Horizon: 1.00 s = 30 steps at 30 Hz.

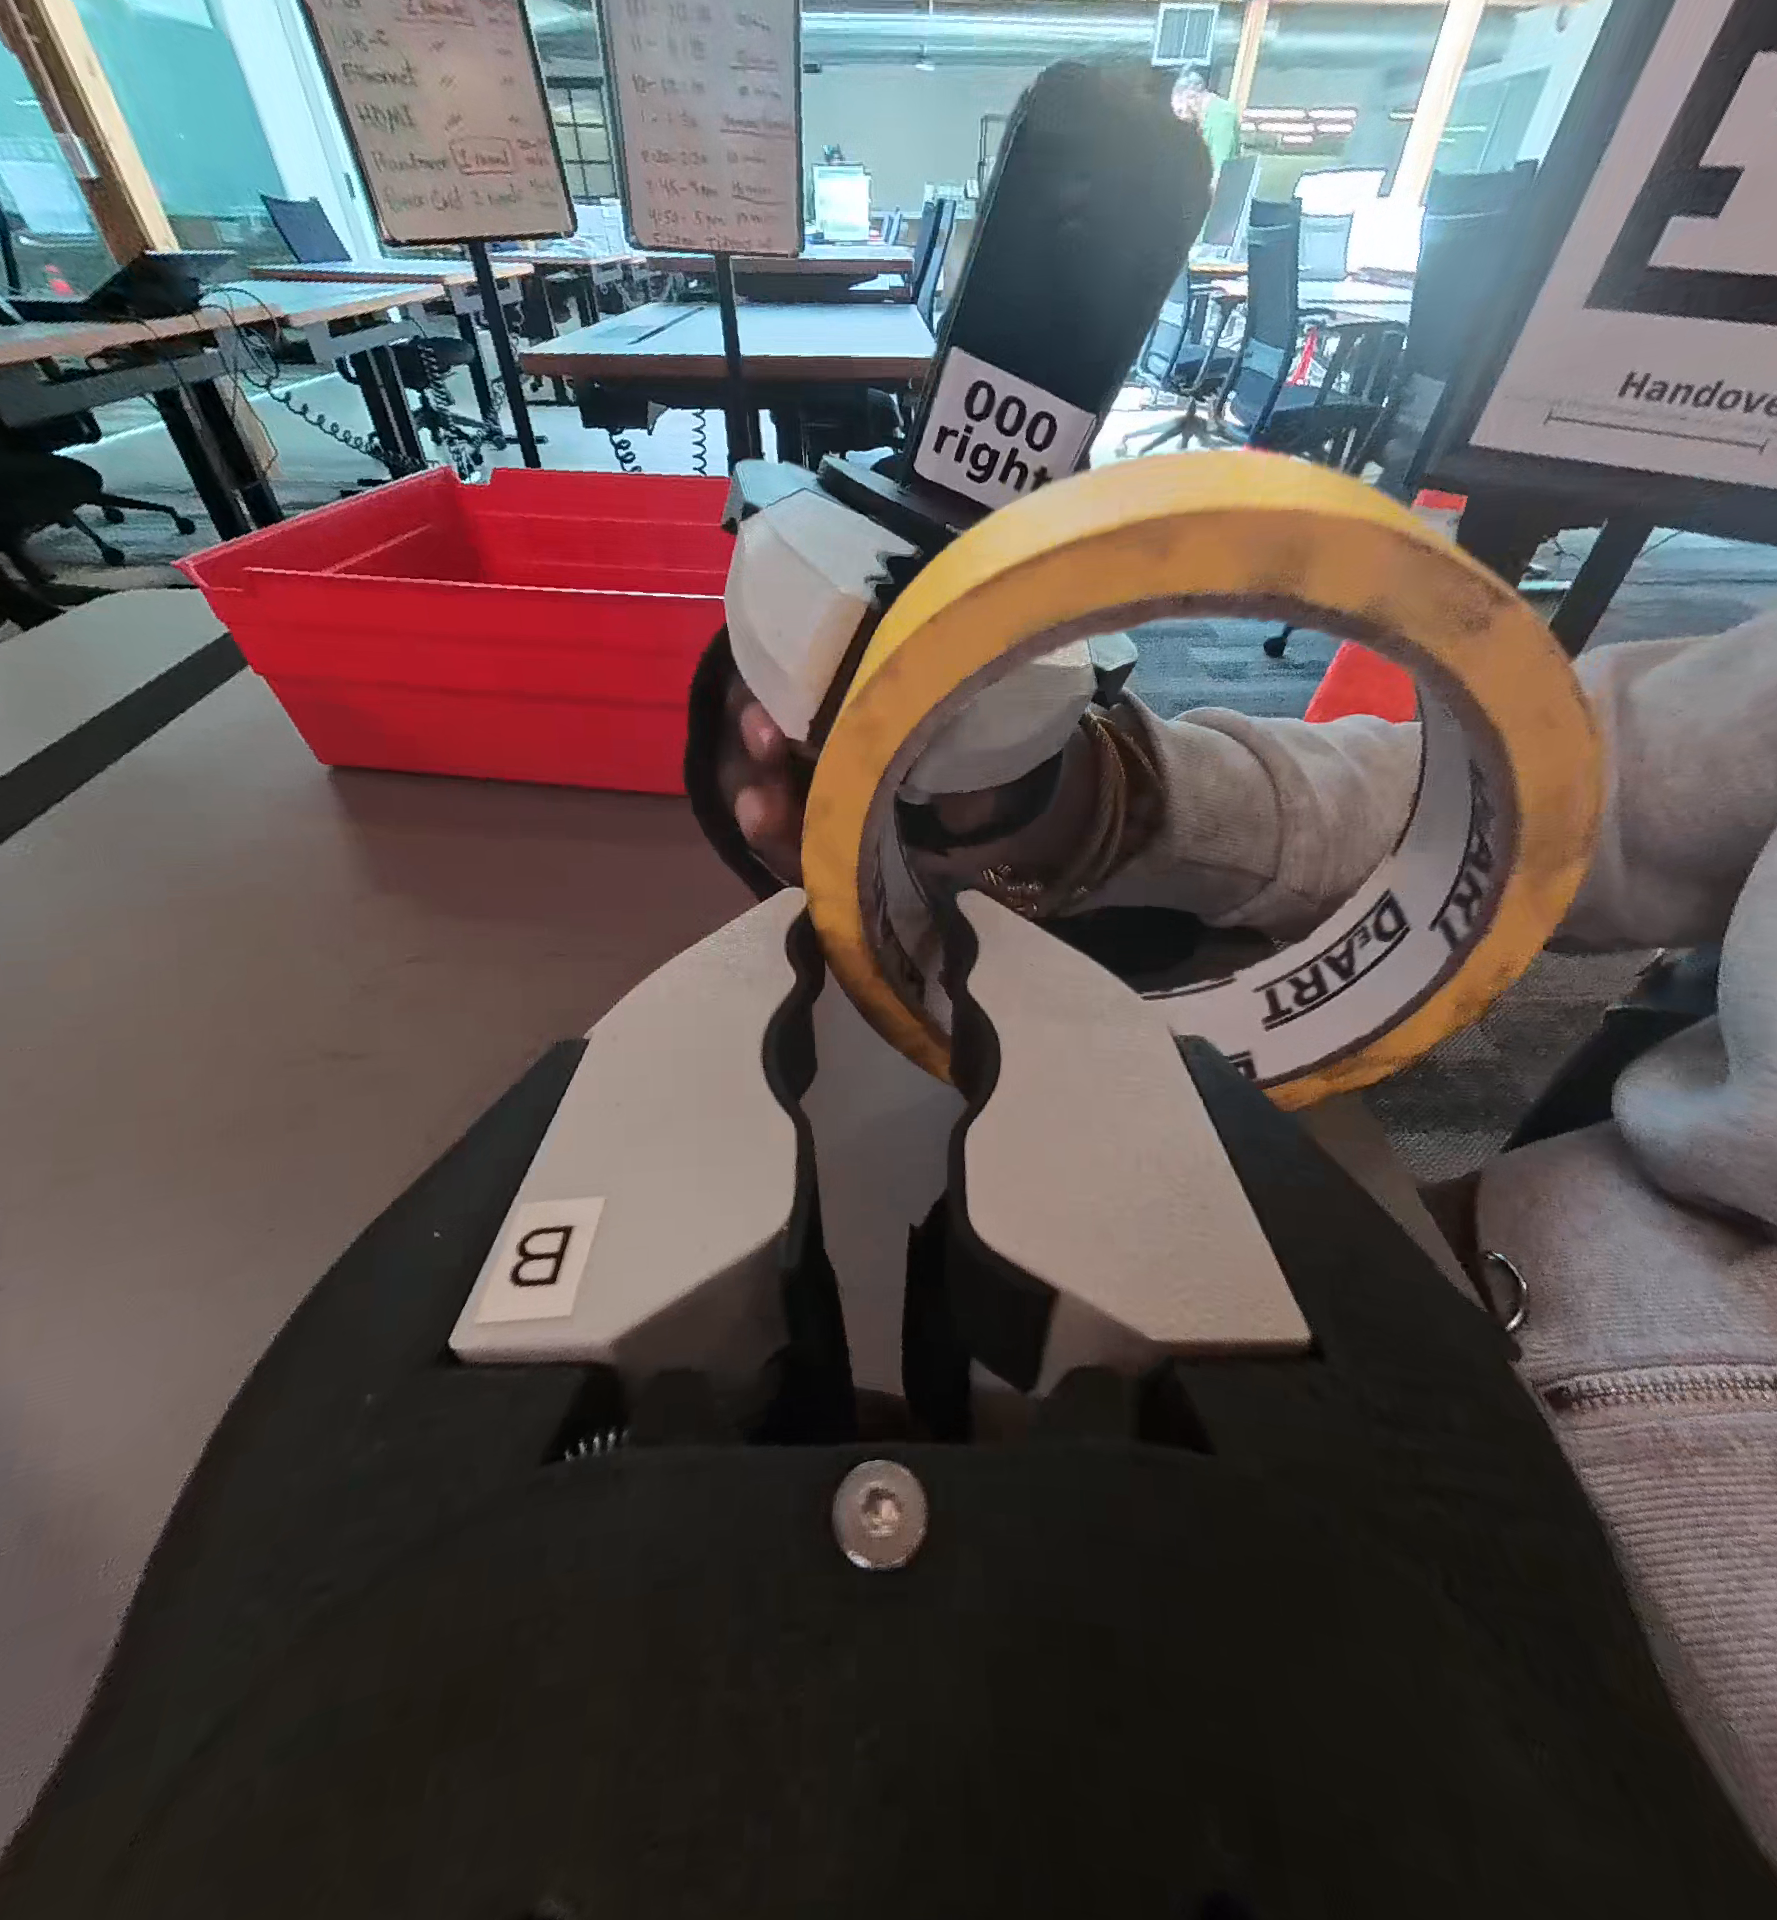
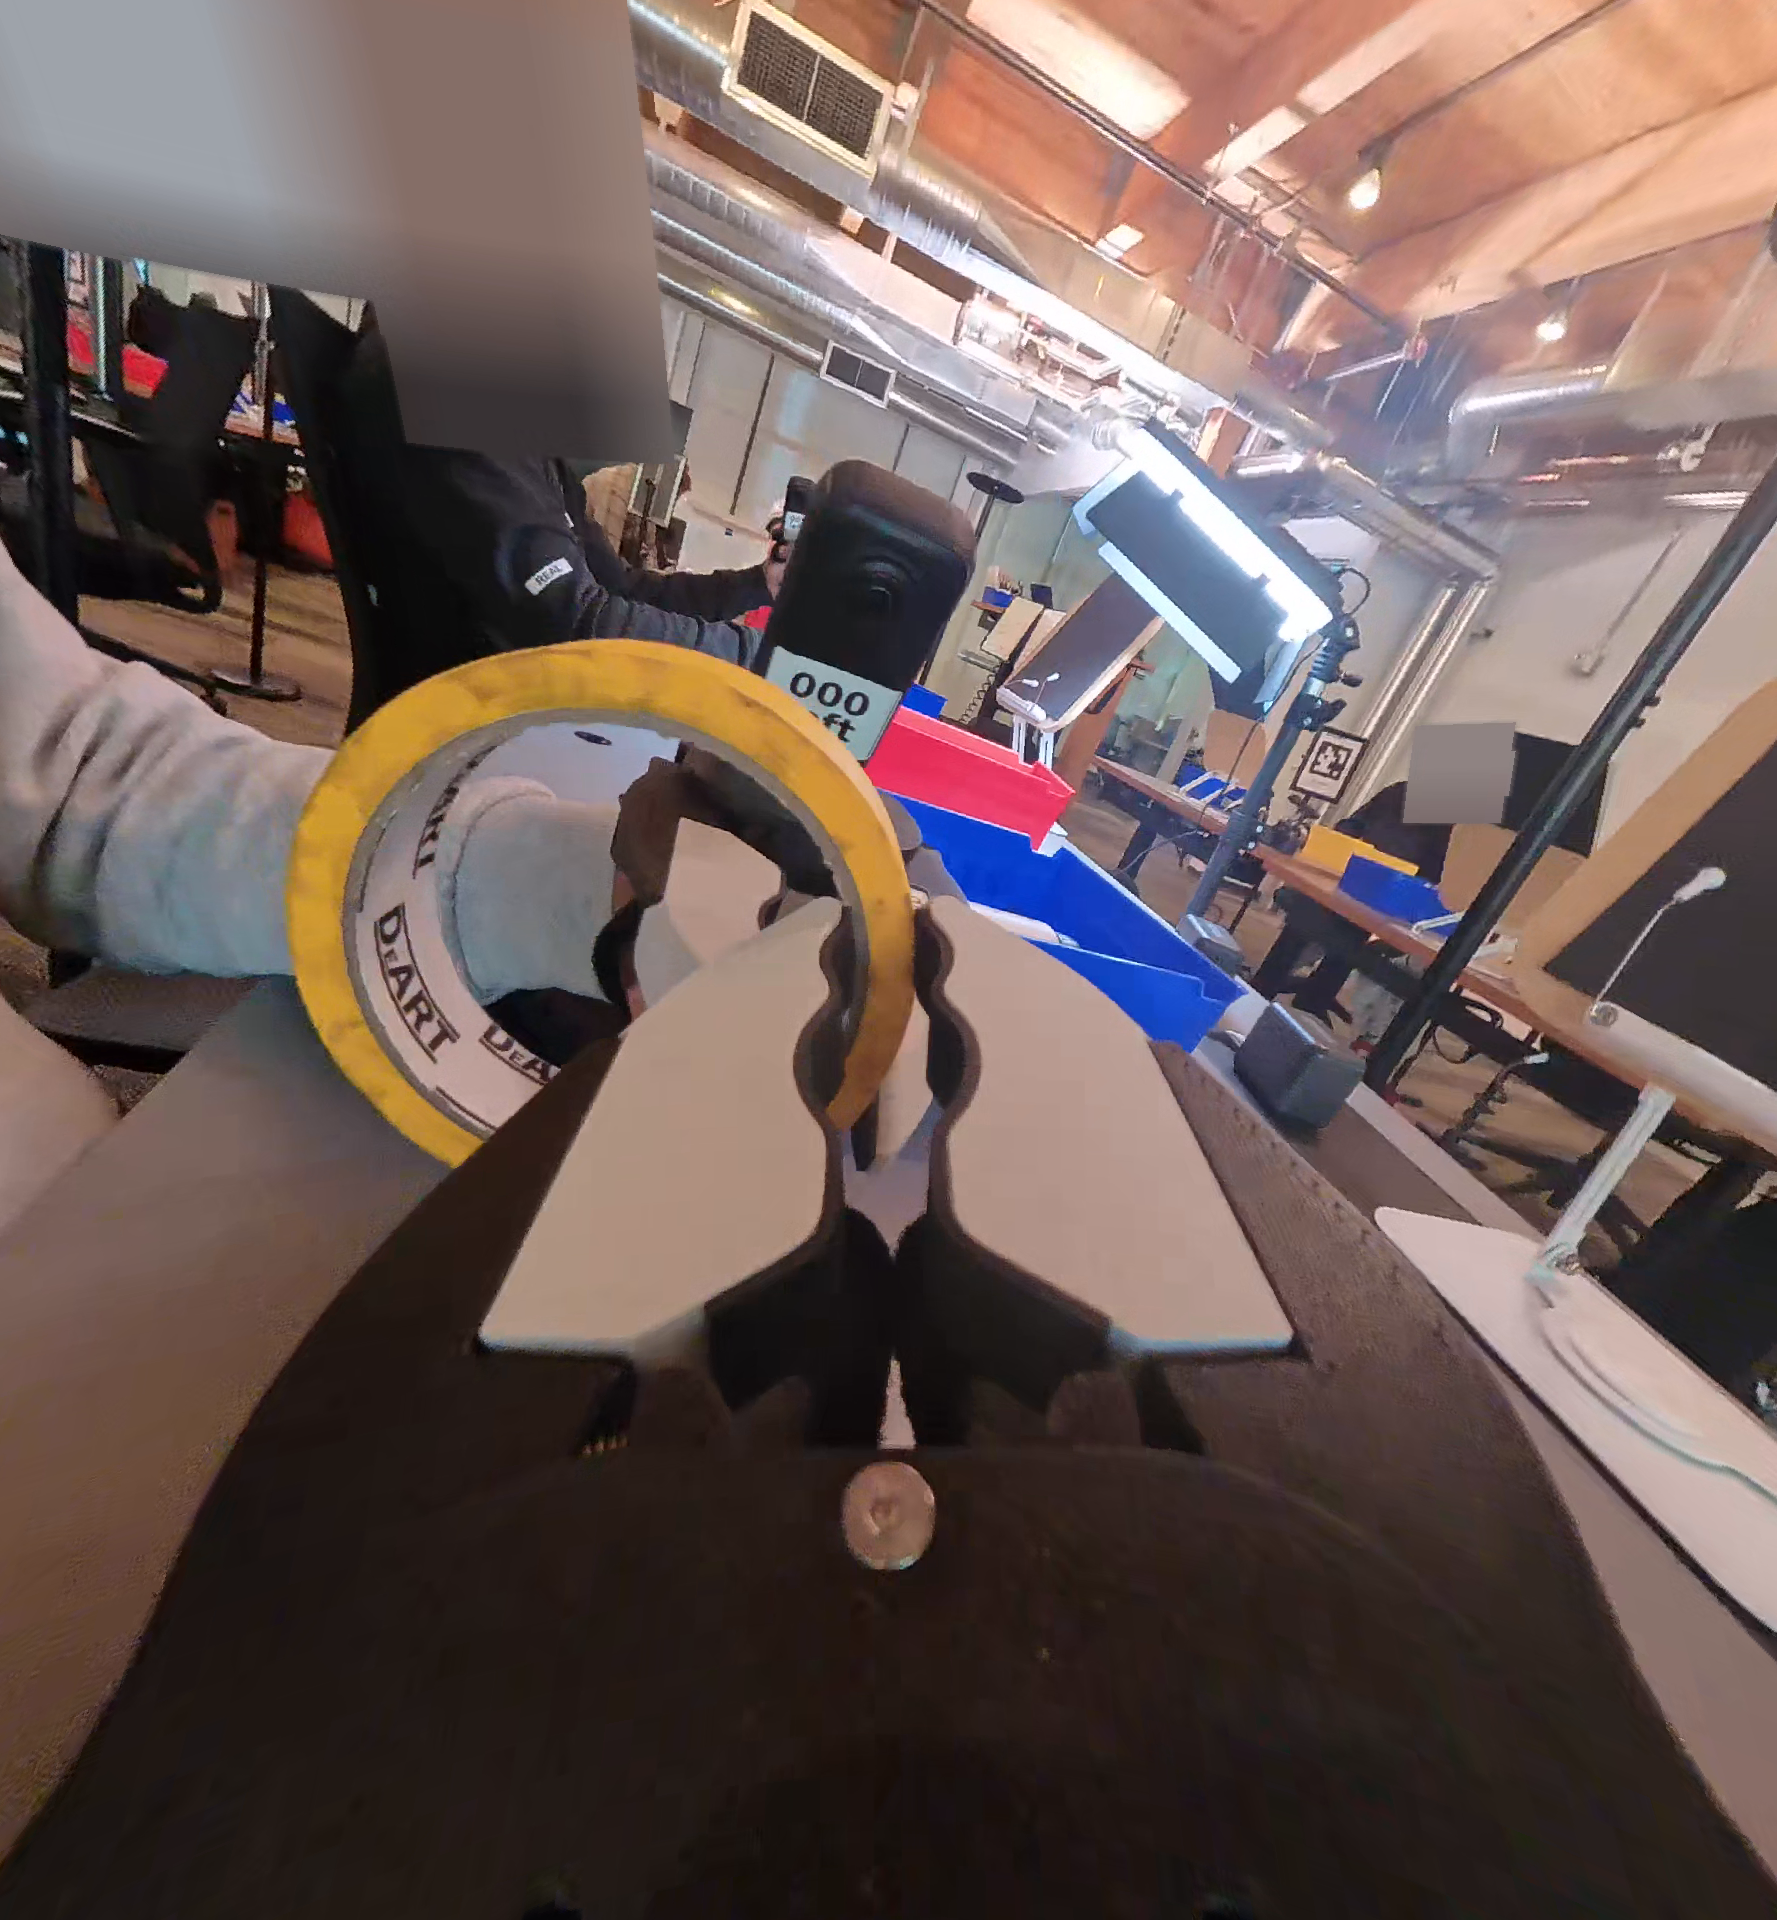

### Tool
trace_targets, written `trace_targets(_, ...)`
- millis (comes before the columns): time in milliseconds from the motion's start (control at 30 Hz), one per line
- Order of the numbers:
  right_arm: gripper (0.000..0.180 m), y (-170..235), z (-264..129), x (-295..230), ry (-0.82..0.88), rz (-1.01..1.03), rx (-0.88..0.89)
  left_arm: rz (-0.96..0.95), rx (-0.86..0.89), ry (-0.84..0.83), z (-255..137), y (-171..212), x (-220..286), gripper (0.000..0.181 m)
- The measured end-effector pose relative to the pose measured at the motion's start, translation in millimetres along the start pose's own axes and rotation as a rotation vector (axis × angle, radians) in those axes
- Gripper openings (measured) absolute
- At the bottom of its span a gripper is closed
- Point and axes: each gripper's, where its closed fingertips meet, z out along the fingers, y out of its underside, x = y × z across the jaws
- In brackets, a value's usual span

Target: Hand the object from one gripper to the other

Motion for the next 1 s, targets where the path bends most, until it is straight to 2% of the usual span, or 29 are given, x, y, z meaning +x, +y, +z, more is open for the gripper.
trace_targets(167,0.017,-5,1,-4,-0.017,0.014,0.037,0.019,0.058,-0.048,-5,-10,-7,0.010)
trace_targets(233,0.020,-3,2,1,0.005,0.077,0.035,0.112,0.064,-0.114,-11,-13,-14,0.010)
trace_targets(300,0.031,-1,1,8,0.015,0.207,0.052,0.211,0.087,-0.176,-15,-20,-19,0.010)
trace_targets(400,0.043,10,-1,18,-0.014,0.518,0.061,0.368,0.118,-0.239,-20,-29,-18,0.010)
trace_targets(500,0.046,21,3,8,-0.154,0.810,0.031,0.471,0.130,-0.286,-22,-34,-18,0.010)
trace_targets(567,0.041,36,8,-6,-0.227,0.894,-0.069,0.519,0.121,-0.309,-23,-34,-18,0.010)
trace_targets(667,0.013,53,11,-21,-0.264,0.817,-0.211,0.549,0.096,-0.297,-20,-31,-16,0.010)
trace_targets(900,0.011,57,6,-10,-0.173,0.679,-0.222,0.558,0.089,-0.318,-17,-31,-15,0.014)
trace_targets(1000,0.011,53,5,-5,-0.140,0.605,-0.208,0.516,0.101,-0.335,-19,-32,-19,0.021)
